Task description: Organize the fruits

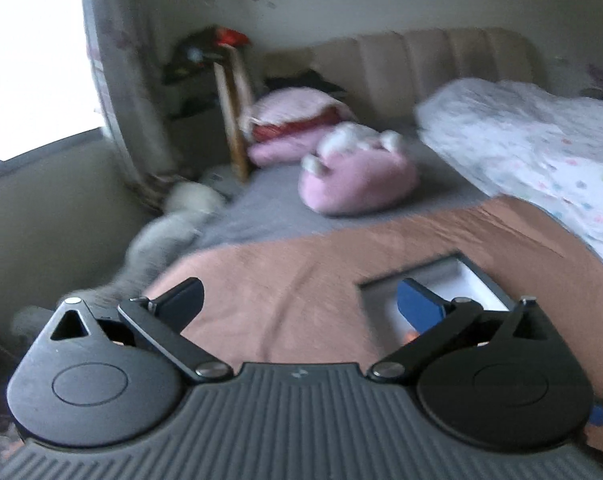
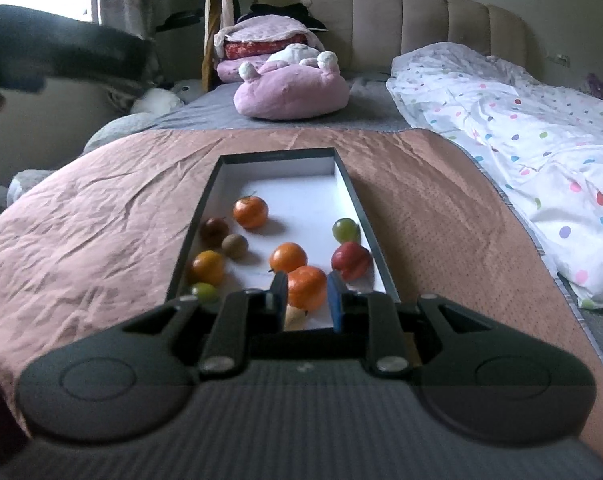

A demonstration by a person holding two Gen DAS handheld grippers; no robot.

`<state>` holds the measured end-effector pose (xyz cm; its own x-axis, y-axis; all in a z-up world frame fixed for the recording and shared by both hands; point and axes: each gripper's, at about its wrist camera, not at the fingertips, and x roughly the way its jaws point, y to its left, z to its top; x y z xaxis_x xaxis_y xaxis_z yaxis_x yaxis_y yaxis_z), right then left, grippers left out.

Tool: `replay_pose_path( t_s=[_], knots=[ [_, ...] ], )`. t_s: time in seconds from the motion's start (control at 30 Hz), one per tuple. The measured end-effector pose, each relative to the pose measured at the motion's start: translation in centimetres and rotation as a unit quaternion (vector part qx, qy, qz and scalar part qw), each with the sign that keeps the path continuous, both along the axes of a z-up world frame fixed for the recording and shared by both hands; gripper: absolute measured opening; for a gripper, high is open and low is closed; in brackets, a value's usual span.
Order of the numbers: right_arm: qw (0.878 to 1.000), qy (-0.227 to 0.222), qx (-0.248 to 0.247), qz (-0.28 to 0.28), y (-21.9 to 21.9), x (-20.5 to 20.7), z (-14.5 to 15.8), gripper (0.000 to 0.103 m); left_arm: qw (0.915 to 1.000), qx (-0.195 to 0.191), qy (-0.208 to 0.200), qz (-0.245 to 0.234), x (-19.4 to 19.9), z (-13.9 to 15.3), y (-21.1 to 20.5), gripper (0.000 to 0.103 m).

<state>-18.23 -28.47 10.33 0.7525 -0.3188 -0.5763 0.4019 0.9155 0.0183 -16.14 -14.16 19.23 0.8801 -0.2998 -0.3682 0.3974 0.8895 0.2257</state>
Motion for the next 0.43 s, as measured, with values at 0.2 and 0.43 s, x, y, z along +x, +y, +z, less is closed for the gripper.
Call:
replay_pose_path(
  t_s=[0.2,0.43],
  knots=[
    [1.000,-0.012,0.014,-0.004,0.5,-1.6,1.5,0.024,0.9987,-0.033,-0.005,0.038,0.5,3.9,3.7,0.103],
    [0.999,-0.003,0.033,-0.010,1.9,-4.8,1.9,0.034,0.9926,-0.069,0.094,0.034,-0.6,4.4,8.8,0.103]
  ],
)
